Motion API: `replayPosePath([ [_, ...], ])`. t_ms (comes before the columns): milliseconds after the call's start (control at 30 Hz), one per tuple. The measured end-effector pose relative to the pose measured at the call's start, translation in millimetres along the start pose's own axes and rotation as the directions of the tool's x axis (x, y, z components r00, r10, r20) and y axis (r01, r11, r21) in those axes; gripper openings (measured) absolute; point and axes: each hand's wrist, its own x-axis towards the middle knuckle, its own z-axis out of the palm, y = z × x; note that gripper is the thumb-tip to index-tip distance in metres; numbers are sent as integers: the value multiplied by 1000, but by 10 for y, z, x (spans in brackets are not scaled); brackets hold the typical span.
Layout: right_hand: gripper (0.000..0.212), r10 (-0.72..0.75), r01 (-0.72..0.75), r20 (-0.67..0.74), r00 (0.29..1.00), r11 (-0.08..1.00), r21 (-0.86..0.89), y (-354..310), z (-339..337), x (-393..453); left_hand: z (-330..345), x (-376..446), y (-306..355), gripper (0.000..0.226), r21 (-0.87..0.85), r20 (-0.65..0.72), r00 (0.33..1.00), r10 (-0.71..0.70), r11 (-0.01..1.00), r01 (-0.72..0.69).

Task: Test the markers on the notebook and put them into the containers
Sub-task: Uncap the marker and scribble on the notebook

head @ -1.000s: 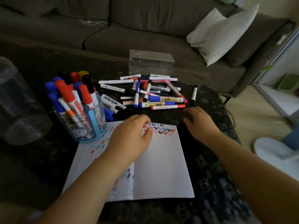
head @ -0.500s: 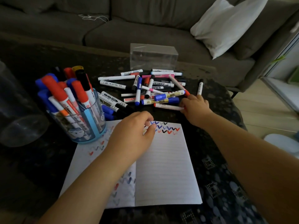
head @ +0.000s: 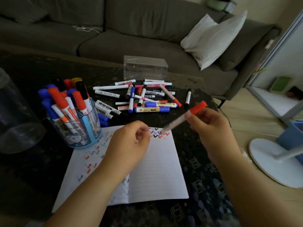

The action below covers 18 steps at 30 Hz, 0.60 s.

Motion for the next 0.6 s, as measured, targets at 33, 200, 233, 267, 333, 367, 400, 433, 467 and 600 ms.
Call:
replayPosePath([
  [33, 3, 34, -35, 12, 999, 997, 62, 30, 18, -56, -1, -14, 11, 9, 6, 1, 1000, -3, 1000, 3],
  [200, 17, 231, -250, 169, 958, 963, 104, 247, 184, -292, 30, -30, 11, 8, -54, 80, 993, -88, 994, 92],
  [233, 19, 263, -274, 195, 945, 961, 31, 274, 221, -312, 37, -17, 11, 8, -91, 106, 988, -117, 988, 127],
  [267, 22, 297, -299, 223, 928, 954, -29, 302, 251, -317, 52, -2, 7, 10, -130, 140, 978, -152, 977, 171],
  [333, 30, 386, -401, 310, 869, 916, -17, 321, 299, -300, 94, 12, -17, 16, -214, 215, 951, -223, 939, 269],
  [367, 34, 427, -472, 371, 825, 881, 38, 311, 312, -291, 122, 19, -29, 19, -269, 252, 935, -250, 910, 316],
  [400, 37, 451, -544, 442, 776, 832, 106, 302, 325, -288, 155, 27, -48, 22, -335, 289, 917, -275, 868, 366],
  [433, 38, 454, -610, 518, 725, 772, 177, 298, 344, -291, 179, 31, -61, 25, -410, 333, 895, -295, 810, 420],
  [467, 37, 435, -664, 591, 680, 706, 245, 295, 362, -302, 192, 29, -61, 27, -492, 384, 876, -292, 738, 462],
  [600, 32, 294, -805, 776, 558, 418, 420, 352, 399, -337, 187, 24, -26, 29, -736, 525, 833, -176, 398, 548],
])
